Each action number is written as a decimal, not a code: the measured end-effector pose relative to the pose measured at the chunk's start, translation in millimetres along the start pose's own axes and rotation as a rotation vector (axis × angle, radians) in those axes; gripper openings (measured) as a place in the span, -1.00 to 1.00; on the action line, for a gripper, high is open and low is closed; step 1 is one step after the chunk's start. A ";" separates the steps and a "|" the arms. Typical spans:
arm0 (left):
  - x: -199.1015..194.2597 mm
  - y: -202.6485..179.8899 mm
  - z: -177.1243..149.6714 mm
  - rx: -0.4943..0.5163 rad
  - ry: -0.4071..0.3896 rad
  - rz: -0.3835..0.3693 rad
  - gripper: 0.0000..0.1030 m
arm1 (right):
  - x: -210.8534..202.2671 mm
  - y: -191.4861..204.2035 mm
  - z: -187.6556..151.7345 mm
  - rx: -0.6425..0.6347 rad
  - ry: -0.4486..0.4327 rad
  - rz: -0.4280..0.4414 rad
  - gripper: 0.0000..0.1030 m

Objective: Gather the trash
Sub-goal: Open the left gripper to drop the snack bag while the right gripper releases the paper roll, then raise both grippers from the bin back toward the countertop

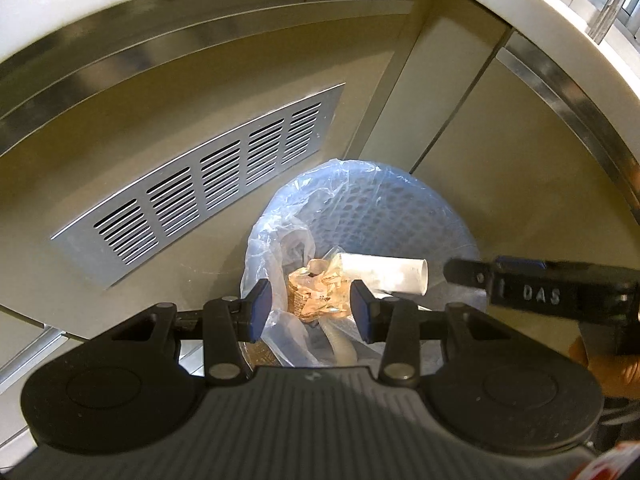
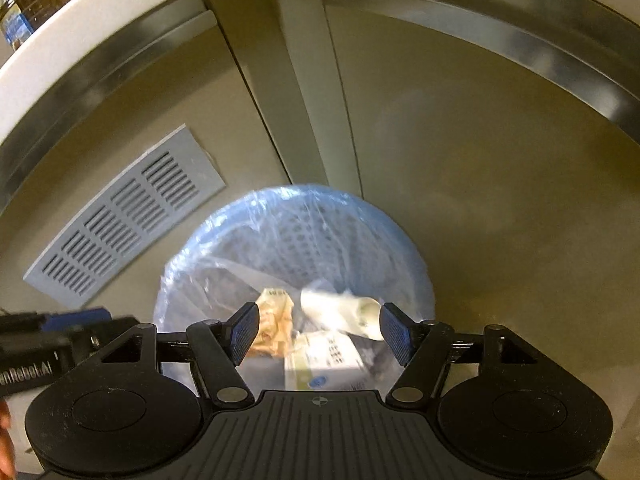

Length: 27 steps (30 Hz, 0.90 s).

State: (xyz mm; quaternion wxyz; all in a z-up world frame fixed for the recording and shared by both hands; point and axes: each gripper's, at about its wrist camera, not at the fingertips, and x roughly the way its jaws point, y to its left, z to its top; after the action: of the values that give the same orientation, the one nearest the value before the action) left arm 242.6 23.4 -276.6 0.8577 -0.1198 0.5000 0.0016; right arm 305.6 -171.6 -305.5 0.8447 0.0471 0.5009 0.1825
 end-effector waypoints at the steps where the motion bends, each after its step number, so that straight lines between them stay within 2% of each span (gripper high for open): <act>1: -1.0 -0.1 -0.2 0.001 -0.002 -0.002 -0.25 | -2.0 -1.2 -3.0 0.002 0.003 -0.004 0.30; 9: -20.8 -4.8 -1.1 -0.002 -0.012 -0.027 -0.25 | -33.3 0.9 -14.1 0.007 -0.010 -0.012 0.30; 21: -84.0 -20.7 14.4 0.008 -0.079 -0.074 -0.25 | -106.3 27.0 -10.8 0.005 -0.049 -0.013 0.30; 27: -119.7 -31.7 28.7 0.036 -0.126 -0.086 -0.11 | -144.2 37.2 -3.7 0.004 -0.105 -0.021 0.30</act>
State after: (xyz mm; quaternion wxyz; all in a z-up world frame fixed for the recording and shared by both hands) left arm 211.3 12.6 -153.9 0.8887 -0.1254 0.4395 -0.0366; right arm 230.5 -188.8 -178.1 0.8716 0.0532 0.4568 0.1699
